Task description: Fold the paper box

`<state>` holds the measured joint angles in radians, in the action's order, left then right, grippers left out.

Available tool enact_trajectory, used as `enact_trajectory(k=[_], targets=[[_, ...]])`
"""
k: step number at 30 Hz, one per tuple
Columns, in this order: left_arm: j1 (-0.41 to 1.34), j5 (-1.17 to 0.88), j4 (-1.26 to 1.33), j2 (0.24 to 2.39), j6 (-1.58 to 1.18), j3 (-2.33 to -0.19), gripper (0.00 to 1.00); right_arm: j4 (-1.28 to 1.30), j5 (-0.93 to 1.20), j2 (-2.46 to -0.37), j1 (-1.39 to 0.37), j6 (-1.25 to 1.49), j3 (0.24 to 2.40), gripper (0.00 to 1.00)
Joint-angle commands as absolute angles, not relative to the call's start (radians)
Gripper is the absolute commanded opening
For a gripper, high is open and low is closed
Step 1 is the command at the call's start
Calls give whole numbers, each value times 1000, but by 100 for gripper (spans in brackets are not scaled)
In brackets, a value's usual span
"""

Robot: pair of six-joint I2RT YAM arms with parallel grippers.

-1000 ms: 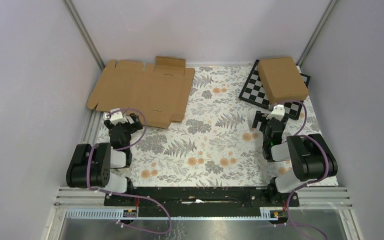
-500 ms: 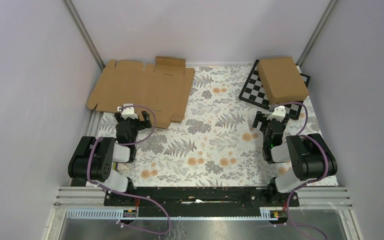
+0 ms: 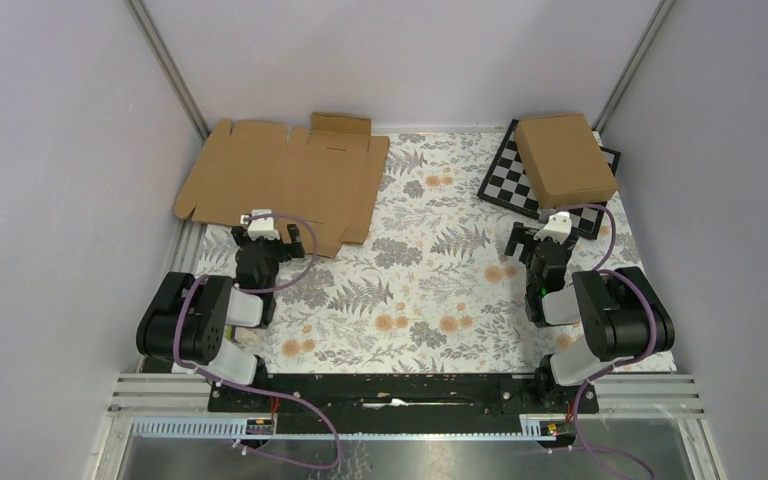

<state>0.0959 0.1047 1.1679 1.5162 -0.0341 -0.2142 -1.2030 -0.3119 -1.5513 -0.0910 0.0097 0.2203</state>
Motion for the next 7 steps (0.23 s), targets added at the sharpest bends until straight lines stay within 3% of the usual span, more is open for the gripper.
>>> enact_trajectory(k=[1, 7], targets=[[89, 104, 1216, 1514, -23, -229, 99, -1269, -331, -1552, -92, 11, 223, 100], [78, 86, 1200, 1517, -28, -239, 99, -1269, -330, -1551, -92, 11, 222, 100]])
